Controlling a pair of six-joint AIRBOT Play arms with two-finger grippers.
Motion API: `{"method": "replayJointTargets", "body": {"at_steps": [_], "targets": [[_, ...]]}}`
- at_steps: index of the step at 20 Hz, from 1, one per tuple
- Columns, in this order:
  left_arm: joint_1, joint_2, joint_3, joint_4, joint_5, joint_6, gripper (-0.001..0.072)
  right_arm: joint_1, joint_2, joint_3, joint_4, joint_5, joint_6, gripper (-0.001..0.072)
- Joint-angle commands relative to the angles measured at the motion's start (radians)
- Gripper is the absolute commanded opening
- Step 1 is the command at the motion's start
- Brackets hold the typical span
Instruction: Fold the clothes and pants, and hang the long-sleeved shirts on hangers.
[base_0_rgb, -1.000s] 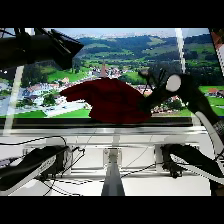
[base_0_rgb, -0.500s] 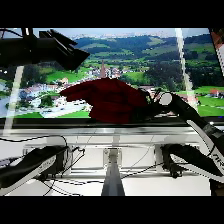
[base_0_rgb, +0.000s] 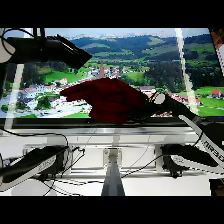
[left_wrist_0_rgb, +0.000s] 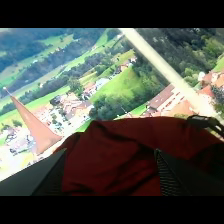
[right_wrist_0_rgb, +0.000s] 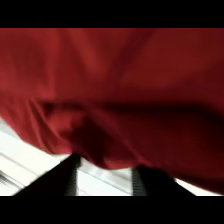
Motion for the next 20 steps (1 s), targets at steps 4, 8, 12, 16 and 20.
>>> {"method": "replayJointTargets", "body": {"at_steps": [4, 8, 12, 16, 20], "targets": [[0.011, -0.014, 0.001, 0.012, 0.035, -0.163, 0.0604, -0.002, -0.031, 0.122, -0.085, -0.190, 0.013, 0.0057], [0.130, 0.003, 0.000, 0.014, 0.041, -0.162, 0.0324, -0.024, 0.014, 0.313, -0.448, -0.099, 0.014, 0.0012], [0.375, 0.000, 0.000, 0.080, -0.087, -0.160, 0.0320, -0.159, 0.140, 0.421, -0.647, 0.019, 0.012, 0.0012], [0.541, -0.004, -0.141, 0.116, -0.199, -0.043, 0.0320, -0.250, 0.223, 0.422, -0.644, 0.022, 0.010, 0.0012], [0.561, -0.019, -0.454, 0.084, -0.189, 0.132, 0.0321, -0.230, 0.214, 0.420, -0.636, 0.021, 0.010, 0.0012]]}}
